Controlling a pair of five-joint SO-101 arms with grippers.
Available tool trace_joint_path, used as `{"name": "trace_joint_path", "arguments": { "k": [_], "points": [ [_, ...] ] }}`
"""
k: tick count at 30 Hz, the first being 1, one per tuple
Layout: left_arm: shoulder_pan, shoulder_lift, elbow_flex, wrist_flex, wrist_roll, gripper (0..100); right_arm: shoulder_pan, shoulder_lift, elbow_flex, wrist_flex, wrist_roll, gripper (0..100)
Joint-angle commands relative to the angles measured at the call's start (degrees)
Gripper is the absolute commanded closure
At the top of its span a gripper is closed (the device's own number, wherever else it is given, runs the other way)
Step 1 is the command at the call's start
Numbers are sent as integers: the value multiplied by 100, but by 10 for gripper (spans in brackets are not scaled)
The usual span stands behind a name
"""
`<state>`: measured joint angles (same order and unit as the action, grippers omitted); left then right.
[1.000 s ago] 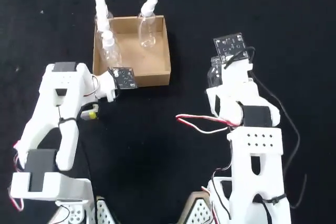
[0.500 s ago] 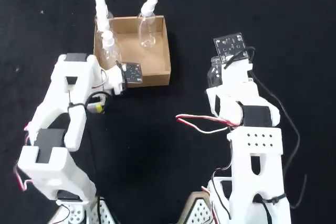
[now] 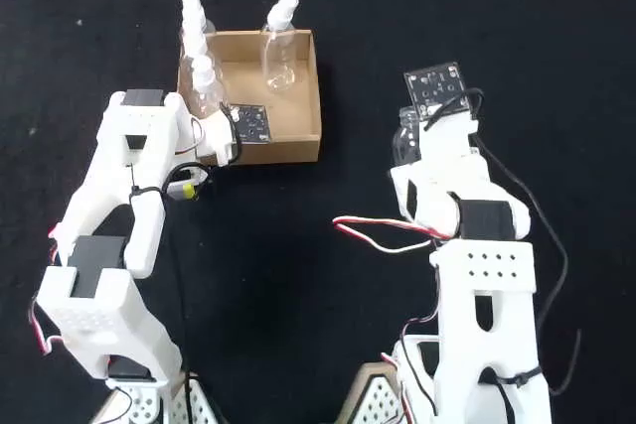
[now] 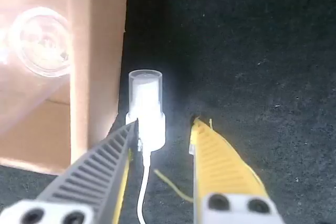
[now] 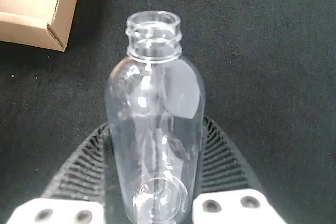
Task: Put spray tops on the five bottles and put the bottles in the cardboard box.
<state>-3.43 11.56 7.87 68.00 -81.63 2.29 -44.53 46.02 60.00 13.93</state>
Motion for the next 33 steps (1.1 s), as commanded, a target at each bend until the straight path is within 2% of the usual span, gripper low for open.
{"name": "trace_joint_path", "arguments": {
  "k": [1,18,27,33],
  "points": [
    [-215,-18,-286,-299,-26,845,97,-198,-48,-141,9,963],
    [-66,677,-163,-396,62,847,97,-198,-48,-141,18,963],
    [145,677,-171,422,264,959,97,-198,-48,-114,18,963],
    [312,607,-215,1213,273,972,97,-198,-40,-114,18,963]
  ]
}}
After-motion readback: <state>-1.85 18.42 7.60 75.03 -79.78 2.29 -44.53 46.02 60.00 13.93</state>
